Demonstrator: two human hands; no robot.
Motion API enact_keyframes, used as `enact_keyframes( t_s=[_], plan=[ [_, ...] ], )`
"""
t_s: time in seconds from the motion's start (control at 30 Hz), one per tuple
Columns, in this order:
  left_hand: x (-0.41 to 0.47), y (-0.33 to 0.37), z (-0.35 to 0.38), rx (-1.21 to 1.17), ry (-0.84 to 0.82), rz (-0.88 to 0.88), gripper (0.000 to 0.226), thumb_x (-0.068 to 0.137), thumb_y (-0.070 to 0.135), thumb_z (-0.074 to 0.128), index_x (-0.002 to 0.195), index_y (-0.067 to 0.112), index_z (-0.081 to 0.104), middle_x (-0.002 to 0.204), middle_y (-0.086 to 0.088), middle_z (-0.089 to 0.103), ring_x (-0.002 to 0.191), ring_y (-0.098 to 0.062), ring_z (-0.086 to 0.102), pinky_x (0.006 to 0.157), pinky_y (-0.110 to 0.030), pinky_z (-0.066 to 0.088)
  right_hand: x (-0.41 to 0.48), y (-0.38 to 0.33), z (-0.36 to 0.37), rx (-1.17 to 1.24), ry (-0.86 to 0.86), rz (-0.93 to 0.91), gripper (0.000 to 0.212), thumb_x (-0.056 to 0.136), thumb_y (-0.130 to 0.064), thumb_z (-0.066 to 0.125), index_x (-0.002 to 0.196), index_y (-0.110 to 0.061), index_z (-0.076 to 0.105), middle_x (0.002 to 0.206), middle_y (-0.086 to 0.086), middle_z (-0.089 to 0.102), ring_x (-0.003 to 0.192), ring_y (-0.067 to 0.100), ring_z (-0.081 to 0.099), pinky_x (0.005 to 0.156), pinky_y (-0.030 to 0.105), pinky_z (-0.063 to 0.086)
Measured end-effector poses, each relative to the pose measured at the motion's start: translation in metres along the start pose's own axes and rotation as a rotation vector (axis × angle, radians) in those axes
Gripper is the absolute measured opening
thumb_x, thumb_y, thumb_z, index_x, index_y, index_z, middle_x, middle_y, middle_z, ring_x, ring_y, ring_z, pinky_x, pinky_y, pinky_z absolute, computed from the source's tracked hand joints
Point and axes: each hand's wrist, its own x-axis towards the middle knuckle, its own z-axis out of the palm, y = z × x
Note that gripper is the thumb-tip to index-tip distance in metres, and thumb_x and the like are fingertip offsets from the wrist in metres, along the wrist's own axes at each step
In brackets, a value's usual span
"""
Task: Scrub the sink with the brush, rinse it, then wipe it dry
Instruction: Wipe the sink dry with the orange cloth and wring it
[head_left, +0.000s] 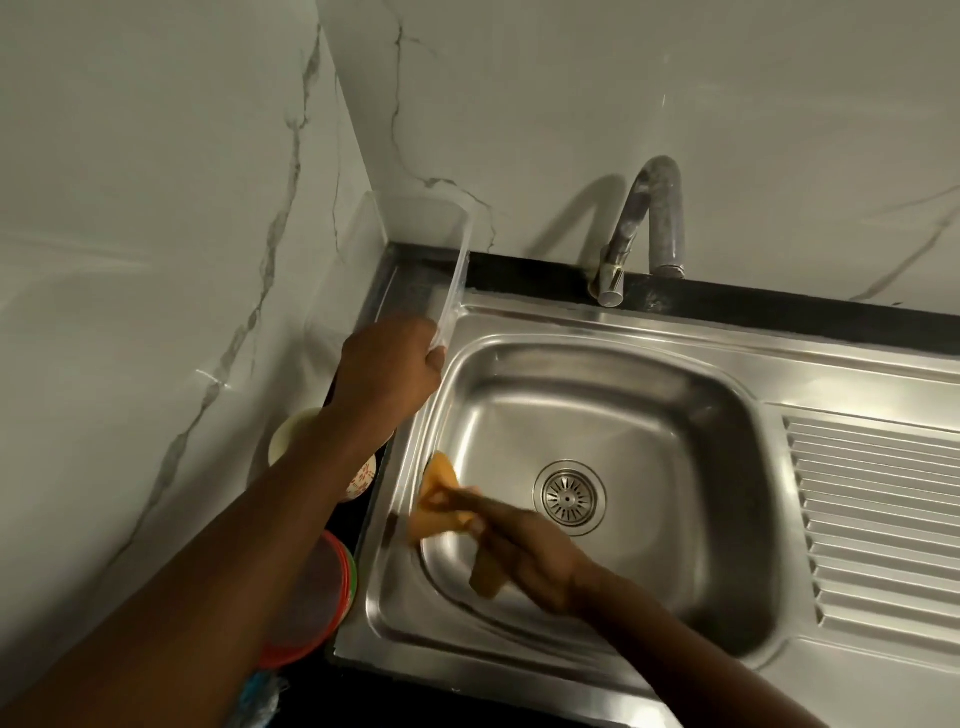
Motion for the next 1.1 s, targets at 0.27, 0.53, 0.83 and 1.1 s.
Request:
enact_keyframes(
  t_s=[0.27,0.53,0.83,1.1],
  plan=[
    [-0.018,0.005,0.001,-0.102,0.091,0.146,0.064,0.082,0.02,0.084,0.139,0.008,0.058,0.144,-0.015,0.056,0.135,-0.037,0.051,0.109,-0.047,0.048,0.046,0.023,-0.072,-0.056,0.652,0.133,0.047,0.11,-0.053,0.033,0.156,-0.046,0.038,0.141,0.0,0.062,0.093,0.01,0.071,0.078,0.024,0.058],
    [-0.049,0.008,0.004,-0.137,0.242,0.214,0.041,0.082,0.016,0.078,0.122,0.008,0.069,0.138,-0.013,0.06,0.13,-0.034,0.054,0.102,-0.049,0.052,0.126,0.061,-0.084,-0.588,0.649,0.276,0.053,0.114,-0.037,0.027,0.164,-0.019,0.028,0.172,0.005,0.023,0.16,0.021,0.014,0.13,0.045,0.013],
    [-0.071,0.024,0.009,-0.168,0.176,0.157,0.037,0.087,0.022,0.077,0.122,0.011,0.072,0.127,-0.006,0.067,0.12,-0.025,0.06,0.101,-0.032,0.048,0.164,0.044,-0.038,-0.766,0.418,0.226,0.059,0.112,-0.036,0.036,0.166,-0.016,0.02,0.173,0.006,0.016,0.161,0.028,0.006,0.13,0.047,0.004],
    [-0.072,0.027,0.02,-0.211,0.156,0.178,0.029,0.084,0.016,0.077,0.112,0.01,0.073,0.117,-0.005,0.07,0.111,-0.025,0.063,0.092,-0.036,0.054,0.135,0.067,-0.109,-1.008,0.296,-0.009,0.058,0.104,-0.025,0.052,0.159,-0.019,0.038,0.165,0.004,0.039,0.151,0.029,0.037,0.125,0.046,0.027]
  ],
)
